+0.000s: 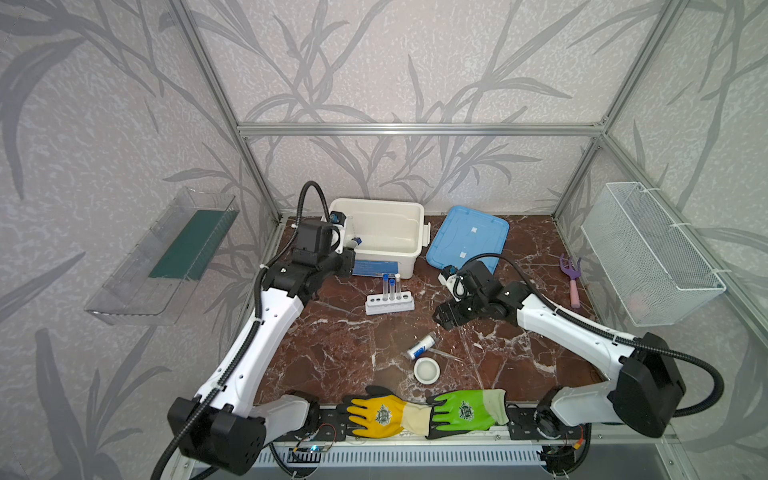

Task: Organize the chemistry lab equipment
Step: 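Withdraw the left gripper while the right gripper reaches to the bandage roll, then close the right gripper on the wrapped bandage roll and lift it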

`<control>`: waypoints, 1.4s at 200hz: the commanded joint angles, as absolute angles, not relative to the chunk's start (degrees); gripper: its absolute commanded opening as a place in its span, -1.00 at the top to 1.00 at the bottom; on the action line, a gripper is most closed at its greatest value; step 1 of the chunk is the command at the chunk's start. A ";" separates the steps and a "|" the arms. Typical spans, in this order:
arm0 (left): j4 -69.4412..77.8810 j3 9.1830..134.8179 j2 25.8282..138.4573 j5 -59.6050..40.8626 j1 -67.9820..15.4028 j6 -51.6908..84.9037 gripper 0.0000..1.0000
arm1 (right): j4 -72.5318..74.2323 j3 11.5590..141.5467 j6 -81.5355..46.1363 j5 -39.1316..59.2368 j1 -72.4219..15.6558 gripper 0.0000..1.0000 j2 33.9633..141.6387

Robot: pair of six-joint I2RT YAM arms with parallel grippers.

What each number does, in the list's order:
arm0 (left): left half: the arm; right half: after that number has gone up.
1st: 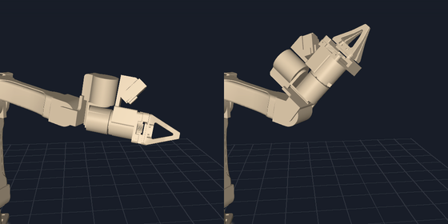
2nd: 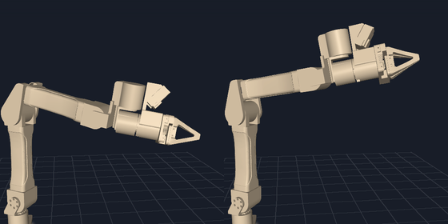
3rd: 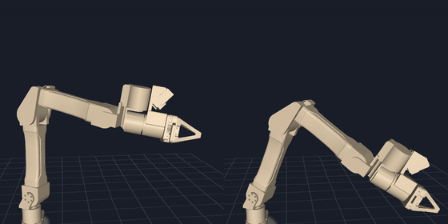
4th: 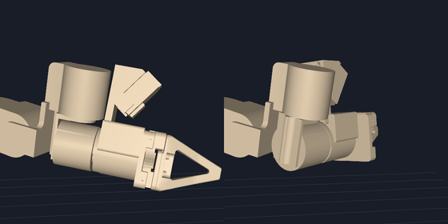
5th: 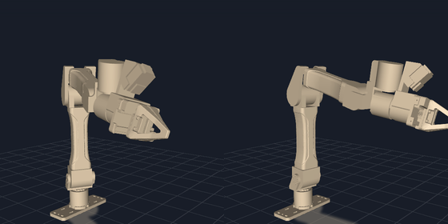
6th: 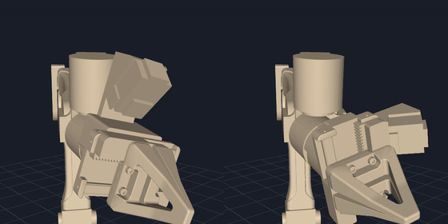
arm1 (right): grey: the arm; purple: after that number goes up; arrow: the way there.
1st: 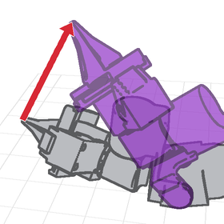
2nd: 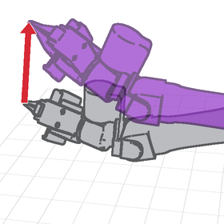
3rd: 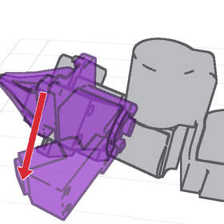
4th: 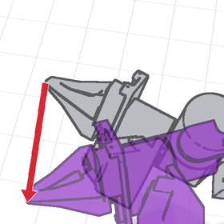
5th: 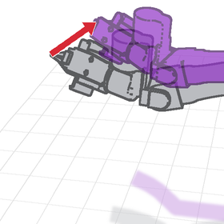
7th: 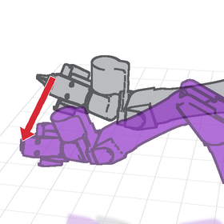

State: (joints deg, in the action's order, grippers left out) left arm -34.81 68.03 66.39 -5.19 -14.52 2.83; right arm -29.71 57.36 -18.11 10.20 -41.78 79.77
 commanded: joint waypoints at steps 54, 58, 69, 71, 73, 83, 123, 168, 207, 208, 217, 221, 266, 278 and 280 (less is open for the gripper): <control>-20.66 52.03 53.93 -2.56 -14.45 11.85 0.15 | -32.09 58.50 -48.21 8.21 -49.56 -0.75 87.36; -20.42 51.67 53.69 -2.52 -14.42 12.00 0.15 | -31.95 58.74 -49.22 8.45 -49.65 -0.74 88.14; -20.14 51.26 53.44 -2.50 -14.41 12.18 0.14 | -31.69 59.17 -51.57 9.33 -50.02 -0.72 90.17; -20.18 51.31 53.42 -2.54 -14.41 12.16 0.14 | -31.72 59.26 -52.00 9.45 -50.08 -0.72 90.48; -20.20 51.32 53.43 -2.55 -14.41 12.18 0.14 | -31.81 59.35 -52.42 9.59 -50.14 -0.72 90.74; -20.60 51.50 53.52 -2.97 -14.33 12.19 0.14 | -31.32 59.41 -54.73 9.80 -50.57 -0.71 92.07; -21.35 51.60 53.36 -3.87 -14.15 11.85 0.14 | -30.06 61.15 -58.58 9.20 -51.57 -0.67 94.46; -21.90 51.24 53.07 -3.71 -13.13 11.18 0.15 | -29.26 62.47 -59.55 9.84 -51.72 -0.61 96.35; -22.15 51.51 53.33 -4.60 -11.74 11.13 0.18 | -29.68 62.84 -60.41 11.07 -51.76 -0.57 98.82; -22.15 51.51 53.34 -4.67 -11.71 11.15 0.18 | -29.74 62.84 -60.44 11.07 -51.72 -0.57 98.98; -22.06 51.46 53.44 -5.01 -11.52 11.40 0.18 | -29.81 62.97 -60.60 11.31 -51.75 -0.56 99.64; -22.06 51.50 53.51 -5.09 -11.43 11.38 0.18 | -29.84 63.01 -60.64 11.30 -51.71 -0.56 99.79; -21.89 51.50 53.78 -5.88 -10.91 11.56 0.18 | -30.71 64.33 -60.85 10.74 -51.70 -0.53 101.40; -21.82 51.49 53.96 -6.33 -10.73 11.63 0.18 | -30.99 64.82 -60.84 10.38 -51.63 -0.50 101.84; -21.82 51.46 53.96 -6.40 -10.72 11.68 0.18 | -31.02 64.90 -60.83 10.42 -51.60 -0.49 101.86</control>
